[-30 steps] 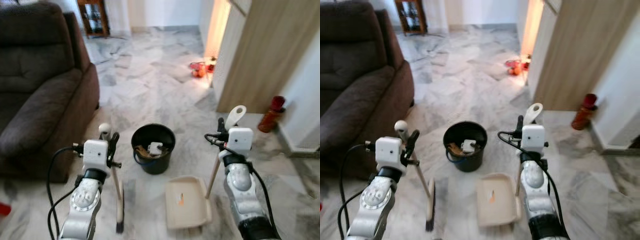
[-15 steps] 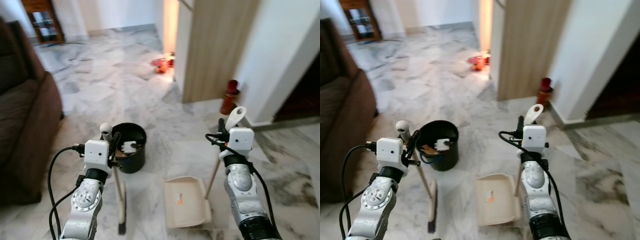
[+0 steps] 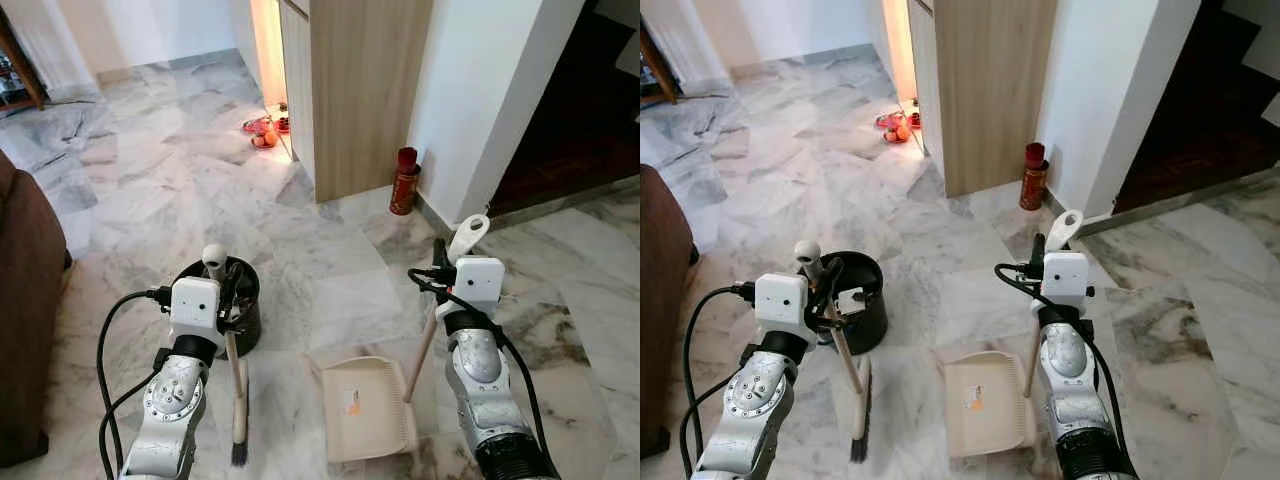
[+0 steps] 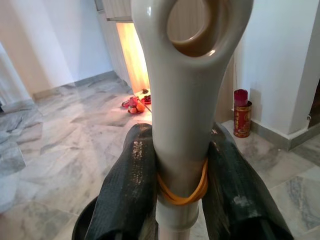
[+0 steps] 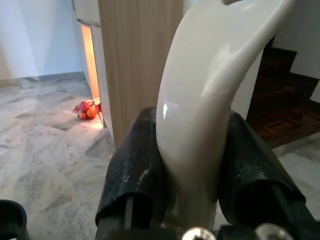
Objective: Sweep floor
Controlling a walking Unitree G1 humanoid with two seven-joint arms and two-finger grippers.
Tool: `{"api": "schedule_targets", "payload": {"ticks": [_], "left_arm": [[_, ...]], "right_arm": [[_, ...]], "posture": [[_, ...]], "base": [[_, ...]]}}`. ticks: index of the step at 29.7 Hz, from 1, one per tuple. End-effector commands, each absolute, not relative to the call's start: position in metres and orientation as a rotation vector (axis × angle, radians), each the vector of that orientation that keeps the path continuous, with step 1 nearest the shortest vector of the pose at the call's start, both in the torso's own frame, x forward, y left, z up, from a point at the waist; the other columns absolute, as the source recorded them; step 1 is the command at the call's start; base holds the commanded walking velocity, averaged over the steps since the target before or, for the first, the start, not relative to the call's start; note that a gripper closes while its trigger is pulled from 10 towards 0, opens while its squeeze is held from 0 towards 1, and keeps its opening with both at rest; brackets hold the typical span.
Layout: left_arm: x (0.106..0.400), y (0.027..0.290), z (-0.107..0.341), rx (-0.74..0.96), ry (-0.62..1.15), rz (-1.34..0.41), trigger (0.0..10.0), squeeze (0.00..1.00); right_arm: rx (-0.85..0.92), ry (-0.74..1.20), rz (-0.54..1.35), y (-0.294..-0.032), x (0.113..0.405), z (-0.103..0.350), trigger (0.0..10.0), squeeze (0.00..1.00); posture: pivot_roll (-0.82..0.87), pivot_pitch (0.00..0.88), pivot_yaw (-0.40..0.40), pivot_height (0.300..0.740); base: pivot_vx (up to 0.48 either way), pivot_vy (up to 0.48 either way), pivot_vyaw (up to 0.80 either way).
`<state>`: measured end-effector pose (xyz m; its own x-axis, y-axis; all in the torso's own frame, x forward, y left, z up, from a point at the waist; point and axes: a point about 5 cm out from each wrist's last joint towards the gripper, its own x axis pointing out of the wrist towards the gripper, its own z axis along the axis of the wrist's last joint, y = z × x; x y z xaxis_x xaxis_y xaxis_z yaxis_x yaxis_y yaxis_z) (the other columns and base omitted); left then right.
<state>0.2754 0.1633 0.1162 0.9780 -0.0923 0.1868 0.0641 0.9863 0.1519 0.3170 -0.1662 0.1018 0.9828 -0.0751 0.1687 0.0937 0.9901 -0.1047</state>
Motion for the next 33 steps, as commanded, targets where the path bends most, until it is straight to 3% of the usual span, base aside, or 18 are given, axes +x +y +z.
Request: {"api": "schedule_targets", "payload": {"ticks": [1,33], "left_arm": [[0.2782,0.1633,0.1207,0.168,-0.214,-0.080,10.0,0.00],[0.2803,0.1601,0.1223,0.167,-0.225,-0.088,10.0,0.00]], "right_arm": [[-0.105,-0.193,-0.077,-0.1622,0.3210,0.1093,10.0,0.00],[-0.107,-0.190,-0.071,-0.1607,0.3223,0.1094,10.0,0.00]], "posture": [[0.12,0.030,0.046,0.740],[0.12,0.036,0.042,0.740]], "base": [[0.000,0.000,-0.80],[0.000,-0.050,-0.80]]}}
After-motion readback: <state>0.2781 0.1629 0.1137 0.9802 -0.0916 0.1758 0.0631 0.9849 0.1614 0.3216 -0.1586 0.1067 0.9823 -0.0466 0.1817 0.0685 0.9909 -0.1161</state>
